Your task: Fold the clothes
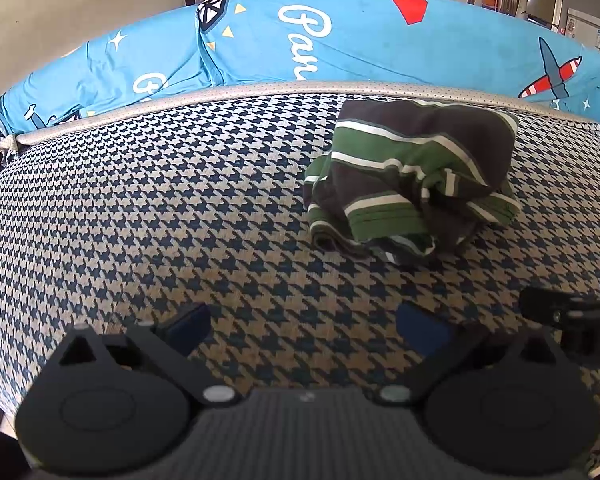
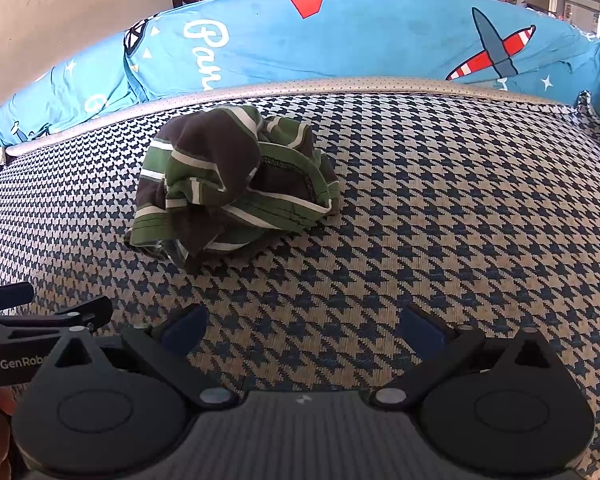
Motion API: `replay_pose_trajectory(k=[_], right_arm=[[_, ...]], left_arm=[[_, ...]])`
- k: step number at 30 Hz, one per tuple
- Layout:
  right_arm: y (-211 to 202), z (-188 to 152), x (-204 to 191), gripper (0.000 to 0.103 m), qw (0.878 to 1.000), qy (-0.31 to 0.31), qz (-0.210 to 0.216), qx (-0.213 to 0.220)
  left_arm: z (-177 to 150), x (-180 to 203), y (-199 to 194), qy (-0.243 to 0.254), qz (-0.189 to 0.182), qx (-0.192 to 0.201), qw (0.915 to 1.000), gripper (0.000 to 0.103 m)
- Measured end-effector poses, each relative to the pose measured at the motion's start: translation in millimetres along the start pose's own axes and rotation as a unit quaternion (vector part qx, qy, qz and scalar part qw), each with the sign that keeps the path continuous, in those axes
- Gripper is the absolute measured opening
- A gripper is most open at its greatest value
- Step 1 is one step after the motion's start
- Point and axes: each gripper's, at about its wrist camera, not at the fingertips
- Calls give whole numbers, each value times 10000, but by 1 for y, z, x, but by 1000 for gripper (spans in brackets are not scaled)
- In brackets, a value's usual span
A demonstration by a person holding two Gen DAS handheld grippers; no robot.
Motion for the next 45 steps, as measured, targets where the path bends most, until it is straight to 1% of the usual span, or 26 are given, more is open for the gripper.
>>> replay_pose_trajectory(k=[30,45], right_arm=[[-1,1,0,103,9999,-12,-171,19],[1,1,1,103,9992,-36,-394,9]], left_arm=[[-2,0,0,146,-65,29,9999,103],[-2,0,2,164,-43,44,9998,103]])
Point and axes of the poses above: each gripper's, at about its wrist camera, not at the fingertips, and y roughly the way its jaws point, x to its right, z to its top, and after that the axes turned 2 degrees about z, right-handed
